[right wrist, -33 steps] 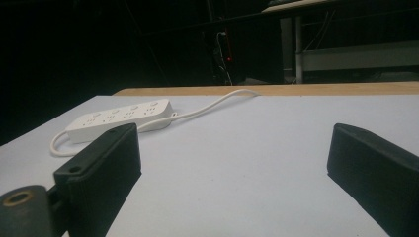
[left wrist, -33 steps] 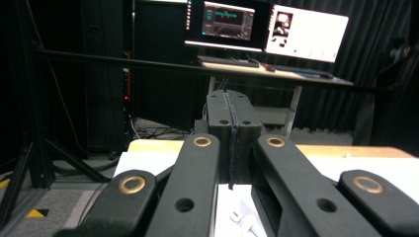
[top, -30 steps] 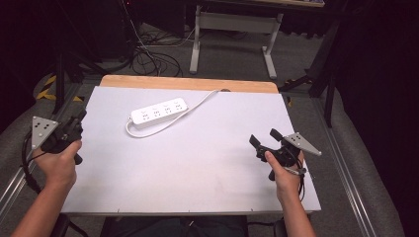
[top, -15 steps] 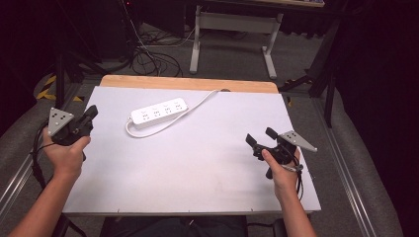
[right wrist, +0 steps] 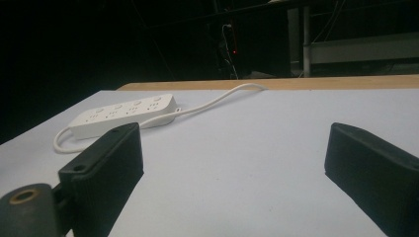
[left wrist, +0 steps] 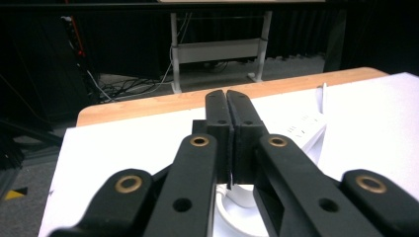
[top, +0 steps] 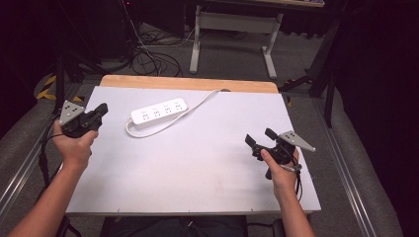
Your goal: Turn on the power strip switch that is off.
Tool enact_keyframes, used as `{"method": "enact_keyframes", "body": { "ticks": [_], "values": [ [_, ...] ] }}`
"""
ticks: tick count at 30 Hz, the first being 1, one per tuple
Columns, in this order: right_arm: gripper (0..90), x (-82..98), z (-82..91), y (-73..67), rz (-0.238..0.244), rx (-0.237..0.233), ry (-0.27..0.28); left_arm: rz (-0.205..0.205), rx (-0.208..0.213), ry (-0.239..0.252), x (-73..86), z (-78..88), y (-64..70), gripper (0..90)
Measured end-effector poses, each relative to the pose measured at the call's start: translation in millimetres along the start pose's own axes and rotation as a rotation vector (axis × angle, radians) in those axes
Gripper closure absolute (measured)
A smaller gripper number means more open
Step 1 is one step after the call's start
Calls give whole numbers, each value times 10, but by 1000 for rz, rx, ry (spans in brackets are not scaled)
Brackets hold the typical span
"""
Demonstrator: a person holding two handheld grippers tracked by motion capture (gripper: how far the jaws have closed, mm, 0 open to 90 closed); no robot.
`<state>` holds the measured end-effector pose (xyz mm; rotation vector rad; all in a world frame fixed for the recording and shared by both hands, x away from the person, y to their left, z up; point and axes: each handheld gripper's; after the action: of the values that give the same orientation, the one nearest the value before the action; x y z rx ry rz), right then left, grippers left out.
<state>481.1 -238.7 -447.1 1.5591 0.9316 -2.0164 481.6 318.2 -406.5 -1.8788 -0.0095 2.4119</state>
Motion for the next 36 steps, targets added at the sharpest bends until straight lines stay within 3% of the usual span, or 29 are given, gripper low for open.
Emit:
{"method": "enact_keyframes", "body": {
  "ticks": [18,25,36],
  "values": [
    [91,-6,9,-8,1,-15,14,-68,16,-88,-176,-416,208,900],
    [94,-24,-41,-10,11,-28,9,-31,29,-146,-301,-627,241,900],
    [106,-50,-91,-34,10,-58,-6,-97,49,-172,-478,-898,530,900]
  ]
}}
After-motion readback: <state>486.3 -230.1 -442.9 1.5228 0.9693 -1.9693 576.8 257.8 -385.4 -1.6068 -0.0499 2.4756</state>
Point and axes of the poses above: each handheld gripper's, and its own axes: z roughly backward along the jaws, x roughly out of its underside, y roughly to its right, and after that the axes turned 14 degrees about -x, right-handed
